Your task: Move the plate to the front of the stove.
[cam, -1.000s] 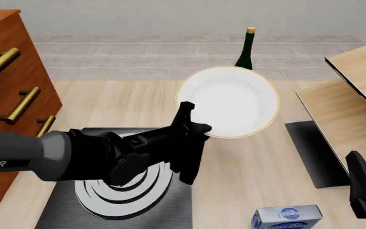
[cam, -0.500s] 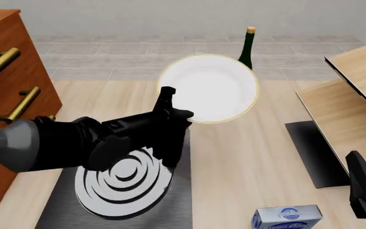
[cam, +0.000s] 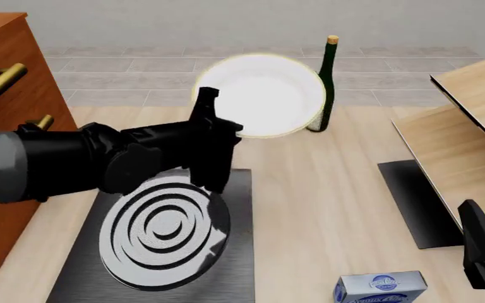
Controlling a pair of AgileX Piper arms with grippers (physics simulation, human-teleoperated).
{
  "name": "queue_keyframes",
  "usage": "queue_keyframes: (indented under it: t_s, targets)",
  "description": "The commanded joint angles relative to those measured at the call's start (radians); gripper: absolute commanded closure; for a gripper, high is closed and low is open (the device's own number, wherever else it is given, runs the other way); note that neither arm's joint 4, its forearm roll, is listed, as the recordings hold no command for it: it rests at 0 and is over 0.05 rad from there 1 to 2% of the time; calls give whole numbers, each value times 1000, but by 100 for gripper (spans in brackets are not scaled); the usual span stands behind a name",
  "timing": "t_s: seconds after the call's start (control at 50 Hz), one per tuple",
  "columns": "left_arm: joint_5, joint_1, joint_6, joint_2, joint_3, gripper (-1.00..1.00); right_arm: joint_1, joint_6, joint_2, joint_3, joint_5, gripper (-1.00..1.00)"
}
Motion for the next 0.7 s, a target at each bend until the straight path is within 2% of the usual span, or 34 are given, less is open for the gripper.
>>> queue_keyframes:
  t_s: [0.02,0.28,0.7]
  targets:
    - [63,29,14,3,-73,100,1,1,0,0,0,-100]
    - [155,71,-4,46,-202,100,0,2,1,0,1,-100]
    - [234,117,-15,130,-311,100,0,4,5,0,2,-100]
